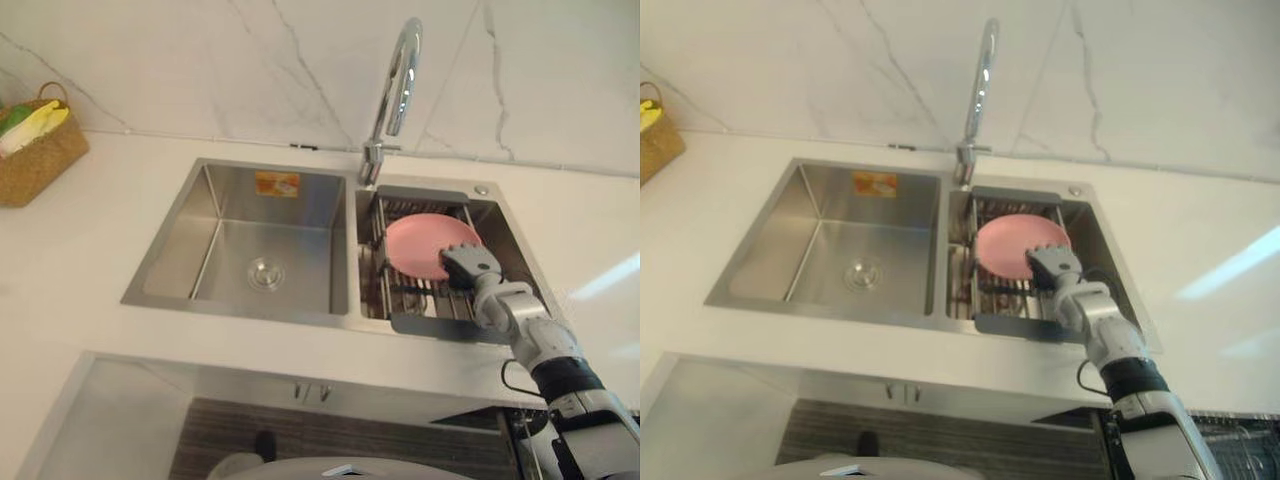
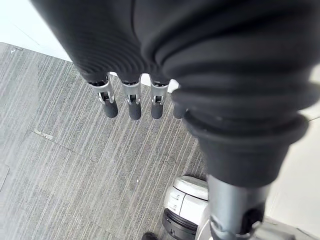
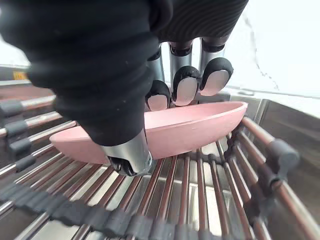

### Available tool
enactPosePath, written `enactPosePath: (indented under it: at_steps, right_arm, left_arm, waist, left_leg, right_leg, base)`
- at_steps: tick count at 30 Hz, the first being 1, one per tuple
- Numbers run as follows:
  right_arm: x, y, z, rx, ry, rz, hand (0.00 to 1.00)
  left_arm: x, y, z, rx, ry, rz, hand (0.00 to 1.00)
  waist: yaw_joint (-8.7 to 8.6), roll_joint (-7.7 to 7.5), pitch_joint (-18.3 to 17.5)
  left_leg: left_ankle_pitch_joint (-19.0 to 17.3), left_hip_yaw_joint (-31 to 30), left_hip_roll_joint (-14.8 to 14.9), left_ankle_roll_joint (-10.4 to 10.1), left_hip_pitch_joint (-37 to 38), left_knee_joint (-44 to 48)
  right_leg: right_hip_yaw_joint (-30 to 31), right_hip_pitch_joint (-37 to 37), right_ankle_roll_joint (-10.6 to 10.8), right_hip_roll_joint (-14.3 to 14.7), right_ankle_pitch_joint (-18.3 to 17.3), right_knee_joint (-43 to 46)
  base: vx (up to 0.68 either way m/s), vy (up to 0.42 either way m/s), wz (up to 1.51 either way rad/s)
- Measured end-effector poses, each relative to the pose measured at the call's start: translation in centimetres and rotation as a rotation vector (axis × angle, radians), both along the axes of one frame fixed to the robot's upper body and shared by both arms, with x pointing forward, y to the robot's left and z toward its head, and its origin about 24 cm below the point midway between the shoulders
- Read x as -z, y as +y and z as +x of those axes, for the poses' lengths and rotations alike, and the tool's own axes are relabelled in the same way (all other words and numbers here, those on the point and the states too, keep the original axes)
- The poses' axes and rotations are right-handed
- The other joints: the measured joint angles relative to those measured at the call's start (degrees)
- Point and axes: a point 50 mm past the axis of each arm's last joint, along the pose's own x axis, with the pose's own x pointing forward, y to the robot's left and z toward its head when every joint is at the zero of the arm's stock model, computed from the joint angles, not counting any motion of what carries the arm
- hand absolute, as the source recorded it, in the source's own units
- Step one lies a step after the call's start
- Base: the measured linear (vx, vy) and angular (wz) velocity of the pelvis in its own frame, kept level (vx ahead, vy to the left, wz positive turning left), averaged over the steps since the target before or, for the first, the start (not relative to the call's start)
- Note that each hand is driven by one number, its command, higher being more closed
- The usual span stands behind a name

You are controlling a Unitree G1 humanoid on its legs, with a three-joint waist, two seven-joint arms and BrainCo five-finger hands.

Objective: Walk over to the sink, pick up the cup, carry it to the dishwasher, place the cup inside the dishwasher, then close the dishwasher door

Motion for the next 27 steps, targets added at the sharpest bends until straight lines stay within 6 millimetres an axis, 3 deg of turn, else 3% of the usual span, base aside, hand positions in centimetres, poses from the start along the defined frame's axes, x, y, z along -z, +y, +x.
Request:
enactPosePath:
  at_steps: [5, 15, 16, 27]
  right_arm:
    - [-2.3, 0.7, 0.5, -0.052, -0.089, -0.023, 1.00]
    - [-3.5, 1.0, 0.5, -0.070, -0.135, -0.006, 1.00]
    - [-3.5, 0.9, 0.5, -0.066, -0.136, -0.006, 0.00]
    - [-3.2, 0.5, 0.6, -0.018, -0.065, 0.085, 0.00]
  left_arm:
    - [0.0, -0.2, -0.1, 0.006, -0.006, -0.018, 0.00]
    - [0.0, -0.4, -0.1, 0.030, -0.001, -0.026, 0.00]
    - [0.0, -0.4, -0.1, 0.029, 0.000, -0.026, 0.00]
    - [0.0, -0.4, -0.2, 0.029, 0.002, -0.022, 0.00]
  waist:
    - [-0.45, 0.46, 0.0]
    - [-1.15, 0.51, 0.0]
    - [-1.22, 0.51, 0.0]
    - [-1.26, 0.53, 0.0]
  left_leg:
    - [0.0, 0.4, 0.1, 0.0, 0.0, 0.0]
    - [0.0, 1.6, 0.3, 0.0, -0.1, 0.0]
    - [0.0, 1.7, 0.3, 0.0, -0.1, 0.0]
    - [0.1, 1.8, 0.4, 0.0, -0.1, 0.0]
  right_leg:
    - [0.5, -0.2, 0.0, 0.1, 0.1, 0.0]
    - [1.8, -0.9, -0.1, 0.2, 0.4, 0.0]
    - [1.9, -1.1, -0.1, 0.2, 0.5, 0.0]
    - [1.9, -0.8, -0.2, 0.2, 0.6, 0.0]
  base:
    - [0.00, 0.002, -0.03]
    - [0.00, 0.003, -0.06]
    - [0.00, 0.000, 0.00]
    - [0.00, 0.000, 0.00]
